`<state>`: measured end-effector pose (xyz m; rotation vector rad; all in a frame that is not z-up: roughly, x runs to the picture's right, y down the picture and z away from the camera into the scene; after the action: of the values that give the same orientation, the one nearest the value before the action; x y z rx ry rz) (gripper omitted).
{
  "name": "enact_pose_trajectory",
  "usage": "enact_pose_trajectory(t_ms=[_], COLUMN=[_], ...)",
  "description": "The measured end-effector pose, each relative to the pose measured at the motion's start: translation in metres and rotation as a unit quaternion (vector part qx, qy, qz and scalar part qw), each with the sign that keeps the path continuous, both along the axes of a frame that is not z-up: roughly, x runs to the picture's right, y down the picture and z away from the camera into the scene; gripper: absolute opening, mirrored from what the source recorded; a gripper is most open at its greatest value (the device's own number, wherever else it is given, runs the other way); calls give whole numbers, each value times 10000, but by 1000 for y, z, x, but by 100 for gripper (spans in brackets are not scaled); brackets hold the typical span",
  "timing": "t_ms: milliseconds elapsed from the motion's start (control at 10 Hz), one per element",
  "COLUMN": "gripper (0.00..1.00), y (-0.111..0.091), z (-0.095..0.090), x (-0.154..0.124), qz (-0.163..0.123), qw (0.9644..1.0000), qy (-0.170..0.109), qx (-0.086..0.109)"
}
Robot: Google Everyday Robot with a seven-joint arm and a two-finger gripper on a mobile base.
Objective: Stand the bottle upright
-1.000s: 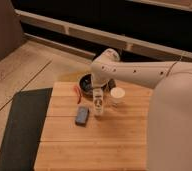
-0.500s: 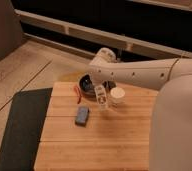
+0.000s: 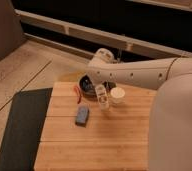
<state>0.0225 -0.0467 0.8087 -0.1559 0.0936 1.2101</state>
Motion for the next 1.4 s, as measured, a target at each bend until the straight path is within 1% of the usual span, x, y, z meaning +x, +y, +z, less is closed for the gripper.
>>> enact_pose_trajectory(t_ms=[100,200,300,400,600,800,1000,1300,1400], gripper=[0,0,0,0,0,0,0,0,0], y=[-11,-23,-35,-41,-40,-31,-19,-4,0], z=[0,-1,-4,-5,-4,-4,-4,0,5], x=[-3,-8,-15,-17,-11,-7,-8,-13,-13], qz=[-14,-43,-75,-58,80,184,226,226,186], qw=[9997,9985,9959,9926,9886,9869,9863,9849,9845], qy=[-125,-313,-546,-768,-1005,-1115,-1193,-1337,-1376], qx=[208,453,720,937,1117,1150,1119,1074,1067])
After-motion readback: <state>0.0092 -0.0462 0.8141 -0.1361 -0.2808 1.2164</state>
